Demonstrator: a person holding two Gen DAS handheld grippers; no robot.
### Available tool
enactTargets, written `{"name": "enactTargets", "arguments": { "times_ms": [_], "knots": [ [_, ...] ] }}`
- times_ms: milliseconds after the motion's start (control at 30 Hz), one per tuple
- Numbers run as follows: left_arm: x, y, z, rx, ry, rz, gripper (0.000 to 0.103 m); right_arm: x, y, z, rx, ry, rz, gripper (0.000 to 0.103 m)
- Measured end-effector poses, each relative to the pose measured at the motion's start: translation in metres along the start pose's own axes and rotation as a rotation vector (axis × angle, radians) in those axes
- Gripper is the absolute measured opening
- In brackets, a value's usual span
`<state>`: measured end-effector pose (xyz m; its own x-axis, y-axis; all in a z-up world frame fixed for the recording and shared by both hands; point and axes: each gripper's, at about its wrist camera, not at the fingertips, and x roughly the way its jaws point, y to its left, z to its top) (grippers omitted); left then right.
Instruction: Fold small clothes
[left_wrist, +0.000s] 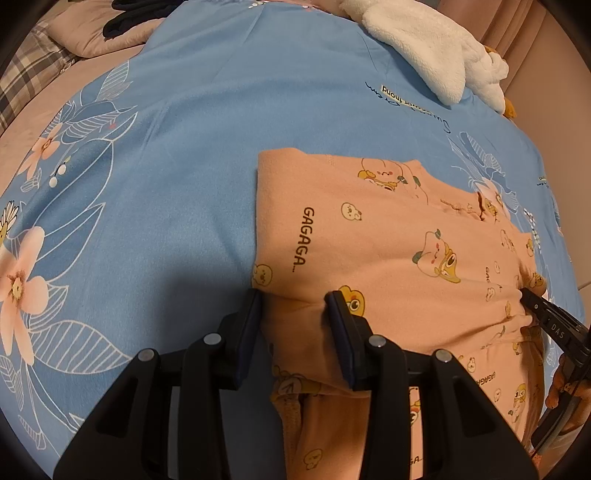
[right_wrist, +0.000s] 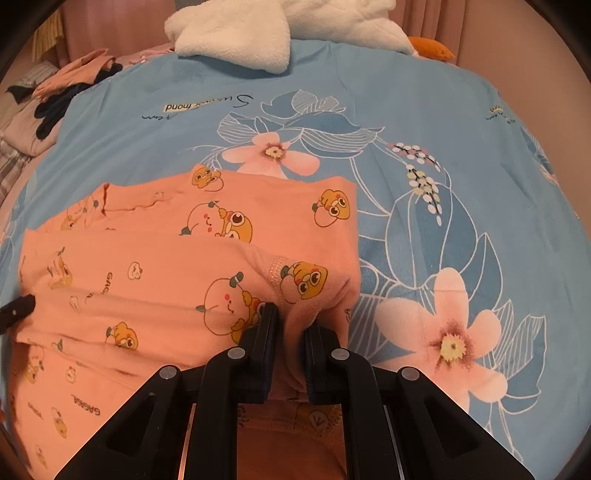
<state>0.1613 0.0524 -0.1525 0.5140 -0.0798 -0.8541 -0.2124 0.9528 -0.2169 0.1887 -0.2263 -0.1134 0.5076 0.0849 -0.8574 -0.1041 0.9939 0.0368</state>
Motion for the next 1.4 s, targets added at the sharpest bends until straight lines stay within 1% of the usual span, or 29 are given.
{"name": "enactTargets", "arguments": {
  "times_ms": [667,1133,1233,1333,1400],
  "knots": [
    [0.0,0.001,0.0,-0.003,-0.003,-0.001,0.038,0.0,-0.003,-0.003,0.008,-0.034,0.014,0.008],
    [-0.001,0.001,0.002,-0.024,0.001,-0.007,0.038,0.001,-0.005,-0.003,0.02,-0.037,0.029,0.008],
    [-0.002,0.002,0.003,-0.038,0.006,-0.015,0.039,0.0,-0.009,-0.002,0.043,-0.023,0.06,0.008],
    [-0.005,0.001,0.002,-0.026,0.003,-0.016,0.04,-0.002,-0.025,-0.002,0.147,0.011,0.146,0.008],
    [-0.007,0.003,0.001,-0.035,0.003,-0.024,0.04,-0.005,-0.031,0.0,0.171,0.027,0.174,0.01]
  ]
}}
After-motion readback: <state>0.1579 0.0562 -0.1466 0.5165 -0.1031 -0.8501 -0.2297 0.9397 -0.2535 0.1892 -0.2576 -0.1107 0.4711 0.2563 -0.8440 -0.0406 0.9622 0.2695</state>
